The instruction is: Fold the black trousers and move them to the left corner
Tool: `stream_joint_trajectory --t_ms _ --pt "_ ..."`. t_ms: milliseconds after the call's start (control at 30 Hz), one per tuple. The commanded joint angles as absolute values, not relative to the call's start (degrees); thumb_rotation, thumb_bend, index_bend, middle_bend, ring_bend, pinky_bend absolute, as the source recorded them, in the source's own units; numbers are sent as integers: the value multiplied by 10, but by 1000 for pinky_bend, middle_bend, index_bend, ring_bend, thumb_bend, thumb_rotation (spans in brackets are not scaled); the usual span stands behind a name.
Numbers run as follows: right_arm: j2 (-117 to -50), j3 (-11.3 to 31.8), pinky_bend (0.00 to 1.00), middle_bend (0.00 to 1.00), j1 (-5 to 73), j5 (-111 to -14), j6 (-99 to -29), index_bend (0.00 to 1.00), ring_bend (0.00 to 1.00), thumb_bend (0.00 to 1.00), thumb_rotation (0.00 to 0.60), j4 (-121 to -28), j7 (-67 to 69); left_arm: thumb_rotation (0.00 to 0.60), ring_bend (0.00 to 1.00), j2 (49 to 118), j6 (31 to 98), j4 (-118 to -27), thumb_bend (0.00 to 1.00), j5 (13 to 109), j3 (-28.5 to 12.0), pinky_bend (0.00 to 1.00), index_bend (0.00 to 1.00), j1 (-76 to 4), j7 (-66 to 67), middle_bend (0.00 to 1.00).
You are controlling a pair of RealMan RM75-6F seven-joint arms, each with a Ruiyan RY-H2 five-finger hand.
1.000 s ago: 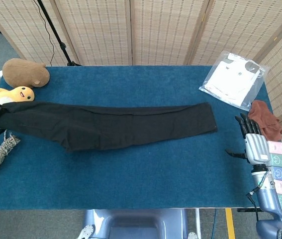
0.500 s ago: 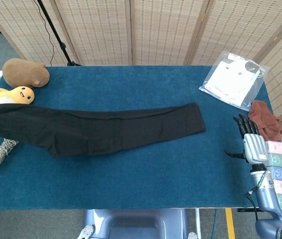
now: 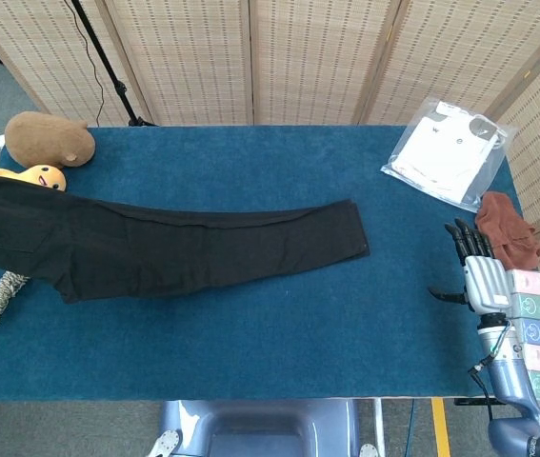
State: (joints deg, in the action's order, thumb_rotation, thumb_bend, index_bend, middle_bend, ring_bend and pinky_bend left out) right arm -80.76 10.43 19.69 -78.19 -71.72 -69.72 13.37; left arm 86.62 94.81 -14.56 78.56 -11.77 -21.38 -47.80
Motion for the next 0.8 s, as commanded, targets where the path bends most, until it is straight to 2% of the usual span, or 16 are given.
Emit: stream_joint_trajectory --t_ms 33,800 --pt "-808 104 11 0 197 -781 -716 0 0 0 600 -697 133 600 456 858 951 -150 539 778 -126 343 813 -213 -481 461" --pt "-804 105 11 0 196 -780 -718 0 0 0 600 -699 135 600 456 831 955 -160 539 758 -151 343 813 -191 -481 461"
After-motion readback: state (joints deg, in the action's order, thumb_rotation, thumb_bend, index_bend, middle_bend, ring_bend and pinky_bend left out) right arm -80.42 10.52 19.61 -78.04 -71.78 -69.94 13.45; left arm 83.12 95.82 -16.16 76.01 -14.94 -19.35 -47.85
